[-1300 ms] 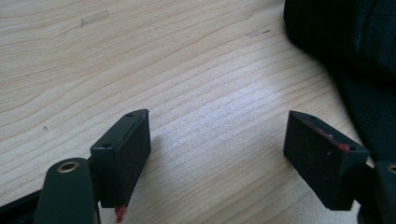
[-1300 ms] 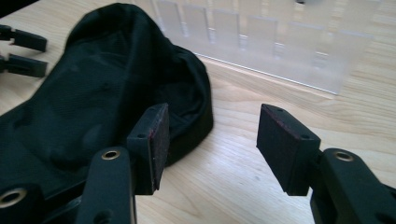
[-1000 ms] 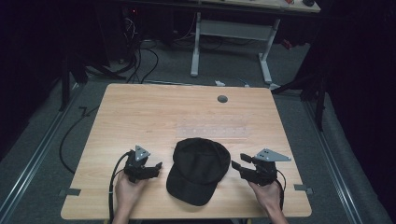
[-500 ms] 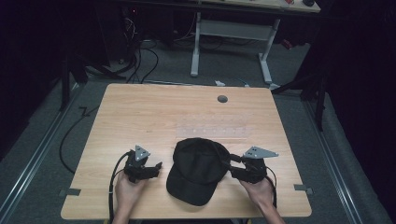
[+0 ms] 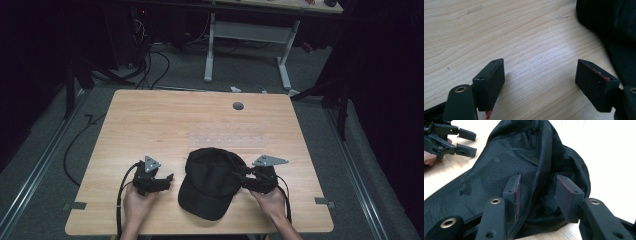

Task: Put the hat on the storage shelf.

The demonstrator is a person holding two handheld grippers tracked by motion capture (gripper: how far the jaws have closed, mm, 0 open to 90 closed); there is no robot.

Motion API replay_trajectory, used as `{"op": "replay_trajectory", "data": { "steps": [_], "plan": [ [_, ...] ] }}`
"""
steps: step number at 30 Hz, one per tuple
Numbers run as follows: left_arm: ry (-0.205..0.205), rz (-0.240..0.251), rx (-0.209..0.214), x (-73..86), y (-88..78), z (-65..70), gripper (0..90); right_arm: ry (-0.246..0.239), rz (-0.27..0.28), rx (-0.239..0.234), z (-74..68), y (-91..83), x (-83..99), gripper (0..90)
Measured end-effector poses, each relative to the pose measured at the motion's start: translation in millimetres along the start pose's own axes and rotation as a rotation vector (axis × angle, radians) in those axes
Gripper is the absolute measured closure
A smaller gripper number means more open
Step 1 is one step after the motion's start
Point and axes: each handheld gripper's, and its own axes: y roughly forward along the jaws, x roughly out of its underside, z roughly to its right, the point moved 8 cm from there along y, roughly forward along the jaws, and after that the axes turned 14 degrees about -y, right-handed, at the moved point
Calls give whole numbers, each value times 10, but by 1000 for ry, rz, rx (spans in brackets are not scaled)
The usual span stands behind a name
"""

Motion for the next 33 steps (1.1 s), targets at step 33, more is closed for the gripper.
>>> {"op": "replay_trajectory", "data": {
  "steps": [33],
  "plan": [
    [-1, 1, 0, 0, 1, 1, 239, 88, -1, -40, 37, 183, 49, 763]
  ]
}}
